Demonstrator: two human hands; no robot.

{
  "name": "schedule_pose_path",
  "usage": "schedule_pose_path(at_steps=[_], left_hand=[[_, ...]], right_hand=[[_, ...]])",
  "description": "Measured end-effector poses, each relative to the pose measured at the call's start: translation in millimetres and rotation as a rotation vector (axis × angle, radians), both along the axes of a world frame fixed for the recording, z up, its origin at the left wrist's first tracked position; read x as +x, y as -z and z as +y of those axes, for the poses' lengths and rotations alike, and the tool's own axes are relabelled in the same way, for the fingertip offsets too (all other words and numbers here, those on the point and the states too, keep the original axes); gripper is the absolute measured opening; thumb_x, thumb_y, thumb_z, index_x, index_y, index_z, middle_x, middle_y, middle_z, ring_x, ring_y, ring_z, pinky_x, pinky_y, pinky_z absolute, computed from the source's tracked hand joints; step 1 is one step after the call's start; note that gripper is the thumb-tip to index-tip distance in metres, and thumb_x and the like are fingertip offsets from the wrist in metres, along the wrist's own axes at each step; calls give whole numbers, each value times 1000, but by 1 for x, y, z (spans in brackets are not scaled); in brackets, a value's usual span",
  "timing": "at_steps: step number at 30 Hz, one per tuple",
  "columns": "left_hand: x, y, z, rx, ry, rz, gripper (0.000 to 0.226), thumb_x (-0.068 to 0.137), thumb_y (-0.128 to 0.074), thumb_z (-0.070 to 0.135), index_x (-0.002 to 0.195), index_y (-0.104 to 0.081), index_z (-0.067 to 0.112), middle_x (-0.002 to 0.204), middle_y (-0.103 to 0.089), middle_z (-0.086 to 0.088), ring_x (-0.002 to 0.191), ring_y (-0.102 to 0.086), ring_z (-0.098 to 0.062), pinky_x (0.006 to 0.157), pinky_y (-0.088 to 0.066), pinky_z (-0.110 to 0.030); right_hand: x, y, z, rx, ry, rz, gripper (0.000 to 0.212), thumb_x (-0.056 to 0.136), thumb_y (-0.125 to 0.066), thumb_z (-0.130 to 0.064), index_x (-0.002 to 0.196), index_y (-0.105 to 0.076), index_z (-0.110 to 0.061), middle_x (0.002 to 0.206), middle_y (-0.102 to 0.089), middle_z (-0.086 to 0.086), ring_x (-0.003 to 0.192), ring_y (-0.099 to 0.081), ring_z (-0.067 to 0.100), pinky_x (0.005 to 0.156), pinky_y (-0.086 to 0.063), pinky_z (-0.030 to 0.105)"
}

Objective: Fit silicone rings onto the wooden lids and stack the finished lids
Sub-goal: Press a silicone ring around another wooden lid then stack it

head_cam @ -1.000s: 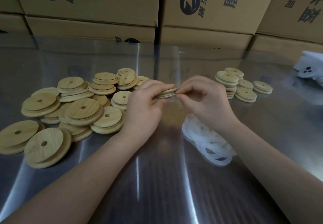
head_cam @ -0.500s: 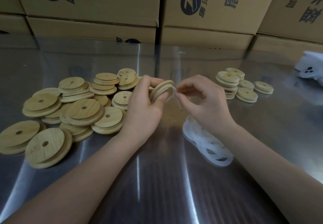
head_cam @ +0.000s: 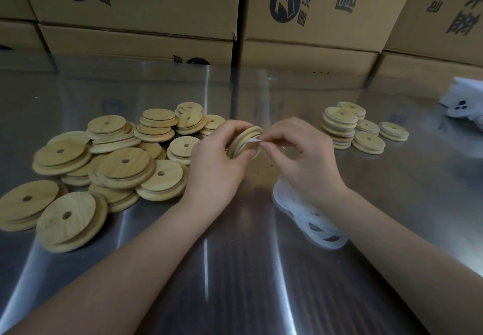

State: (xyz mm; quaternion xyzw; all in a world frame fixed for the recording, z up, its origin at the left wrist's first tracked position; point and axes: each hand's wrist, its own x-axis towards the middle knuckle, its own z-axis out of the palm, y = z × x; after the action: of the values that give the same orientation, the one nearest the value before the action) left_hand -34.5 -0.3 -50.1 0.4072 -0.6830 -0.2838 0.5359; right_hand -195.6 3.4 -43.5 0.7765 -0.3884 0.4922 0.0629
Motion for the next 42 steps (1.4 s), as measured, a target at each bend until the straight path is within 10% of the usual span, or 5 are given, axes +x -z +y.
schedule_pose_path(at_steps=[42], left_hand=[[-1,3,-2,-48,-43,64,26,79,-77,6,87,-66,28,81,-68,17,80,-64,2,71,-49,-13]], right_hand=[[-3,-1,-4,-49,13,108,5,83,-71,-1,86,-68,-3,83,-66,6,76,-62,18,68,-54,33]])
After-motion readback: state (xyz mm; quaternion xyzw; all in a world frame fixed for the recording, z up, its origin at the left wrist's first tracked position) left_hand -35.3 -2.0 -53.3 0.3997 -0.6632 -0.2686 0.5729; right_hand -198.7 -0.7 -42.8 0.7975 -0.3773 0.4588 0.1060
